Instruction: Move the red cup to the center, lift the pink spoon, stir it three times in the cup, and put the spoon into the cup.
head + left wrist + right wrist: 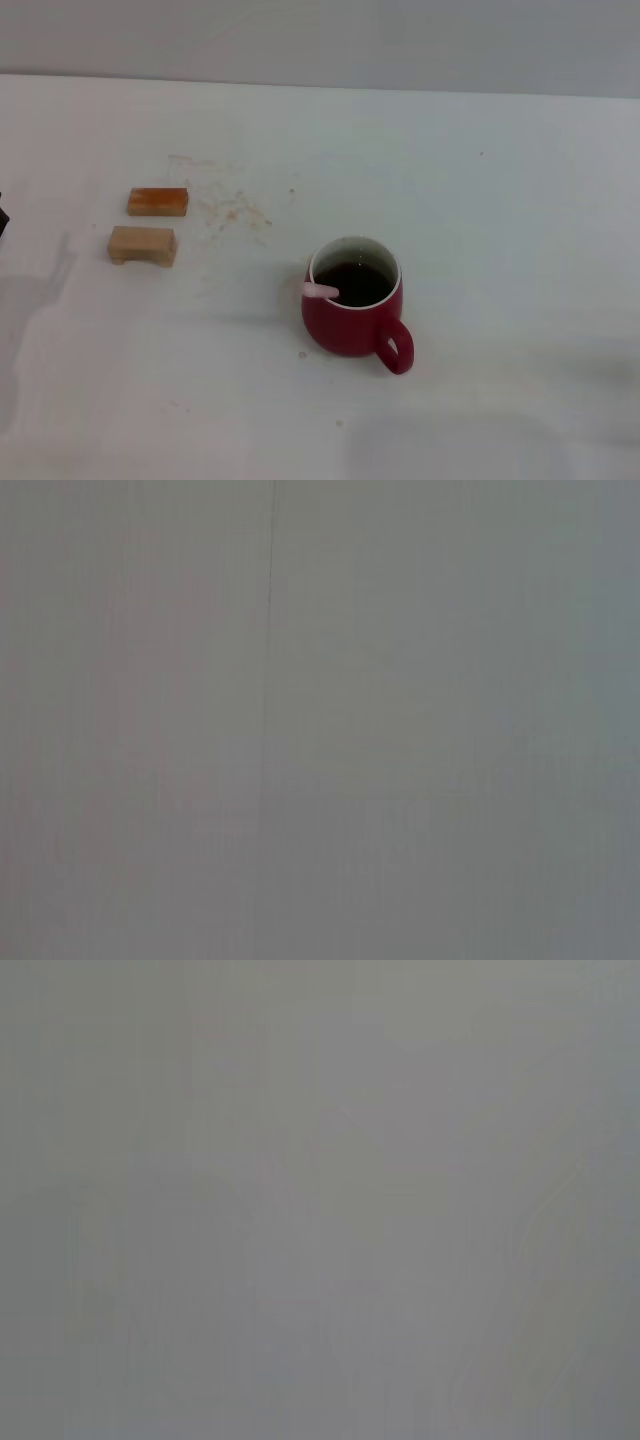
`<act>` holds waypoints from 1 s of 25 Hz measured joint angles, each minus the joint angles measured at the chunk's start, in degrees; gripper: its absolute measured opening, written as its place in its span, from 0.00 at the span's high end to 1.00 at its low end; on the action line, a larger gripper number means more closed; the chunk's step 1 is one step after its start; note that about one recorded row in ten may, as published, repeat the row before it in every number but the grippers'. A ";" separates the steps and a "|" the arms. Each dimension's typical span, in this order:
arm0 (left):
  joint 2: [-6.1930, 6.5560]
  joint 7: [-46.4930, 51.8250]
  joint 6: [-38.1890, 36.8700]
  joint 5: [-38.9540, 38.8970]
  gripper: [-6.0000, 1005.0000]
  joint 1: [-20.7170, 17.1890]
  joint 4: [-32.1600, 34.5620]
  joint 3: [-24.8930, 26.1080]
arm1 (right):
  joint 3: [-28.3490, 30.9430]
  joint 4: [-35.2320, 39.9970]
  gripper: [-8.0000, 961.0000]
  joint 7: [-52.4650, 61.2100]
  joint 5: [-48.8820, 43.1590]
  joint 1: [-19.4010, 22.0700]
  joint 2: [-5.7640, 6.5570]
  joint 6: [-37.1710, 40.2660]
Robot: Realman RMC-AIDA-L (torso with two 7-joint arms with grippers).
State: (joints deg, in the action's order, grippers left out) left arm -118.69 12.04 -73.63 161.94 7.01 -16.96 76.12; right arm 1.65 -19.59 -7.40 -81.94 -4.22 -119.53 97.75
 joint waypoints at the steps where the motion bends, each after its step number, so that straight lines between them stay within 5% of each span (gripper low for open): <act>1: -0.01 -0.03 0.01 0.00 0.19 0.00 0.00 0.00 | -0.02 -0.01 0.99 0.00 -0.02 0.09 0.00 0.01; 25: -0.06 -0.06 0.87 0.05 0.19 0.55 1.69 -0.38 | -0.06 -0.62 0.99 0.06 0.10 -0.29 -0.12 0.68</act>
State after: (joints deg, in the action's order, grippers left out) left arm -118.75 11.99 -72.77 161.99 7.56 -15.27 75.74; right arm 1.58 -20.22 -7.34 -81.84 -4.51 -119.65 98.43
